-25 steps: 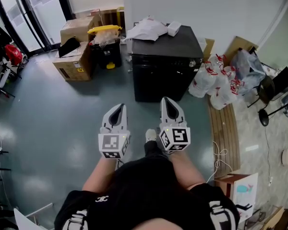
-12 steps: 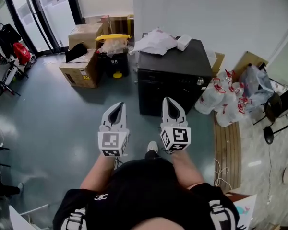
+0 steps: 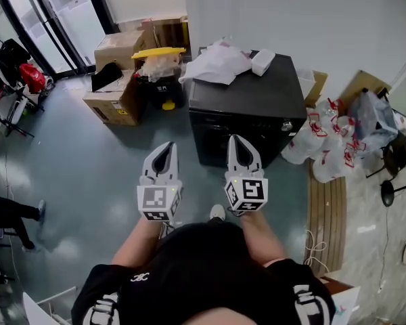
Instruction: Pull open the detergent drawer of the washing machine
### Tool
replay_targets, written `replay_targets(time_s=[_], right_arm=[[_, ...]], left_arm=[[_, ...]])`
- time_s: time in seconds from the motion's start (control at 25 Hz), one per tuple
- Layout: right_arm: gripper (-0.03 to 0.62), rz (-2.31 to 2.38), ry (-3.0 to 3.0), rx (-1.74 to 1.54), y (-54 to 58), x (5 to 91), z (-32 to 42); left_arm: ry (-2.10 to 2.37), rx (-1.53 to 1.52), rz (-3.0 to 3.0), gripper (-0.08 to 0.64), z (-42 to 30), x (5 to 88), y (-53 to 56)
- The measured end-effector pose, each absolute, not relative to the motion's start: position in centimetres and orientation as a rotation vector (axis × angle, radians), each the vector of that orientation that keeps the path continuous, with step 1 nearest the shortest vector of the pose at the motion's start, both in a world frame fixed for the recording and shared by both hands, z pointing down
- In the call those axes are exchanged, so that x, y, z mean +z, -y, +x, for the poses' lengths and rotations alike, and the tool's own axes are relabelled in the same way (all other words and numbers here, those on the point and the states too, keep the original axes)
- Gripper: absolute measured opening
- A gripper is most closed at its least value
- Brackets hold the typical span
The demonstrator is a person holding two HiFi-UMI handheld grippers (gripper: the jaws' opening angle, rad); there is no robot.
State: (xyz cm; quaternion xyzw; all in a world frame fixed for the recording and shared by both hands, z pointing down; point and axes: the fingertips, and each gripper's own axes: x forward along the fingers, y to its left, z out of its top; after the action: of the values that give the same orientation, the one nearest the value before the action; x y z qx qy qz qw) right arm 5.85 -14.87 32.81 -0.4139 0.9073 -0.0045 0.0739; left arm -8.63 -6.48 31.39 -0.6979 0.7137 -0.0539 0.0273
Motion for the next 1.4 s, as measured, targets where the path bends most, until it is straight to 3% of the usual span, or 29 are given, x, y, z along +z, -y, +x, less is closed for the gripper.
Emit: replay_targets(time_s=[0.8, 1.4], right_arm=[[0.002, -1.122, -2.852, -0.054, 29.7, 36.3, 0.2], [0.003, -1.272, -2.724, -0.163, 30.5, 36.4, -2.9]], left_arm=[[-2.275, -0.149, -2.171, 0.0, -12.5, 34.4, 21.7], [-2.095, -0.172, -2.364, 0.0, -17.1, 35.1, 24.6]])
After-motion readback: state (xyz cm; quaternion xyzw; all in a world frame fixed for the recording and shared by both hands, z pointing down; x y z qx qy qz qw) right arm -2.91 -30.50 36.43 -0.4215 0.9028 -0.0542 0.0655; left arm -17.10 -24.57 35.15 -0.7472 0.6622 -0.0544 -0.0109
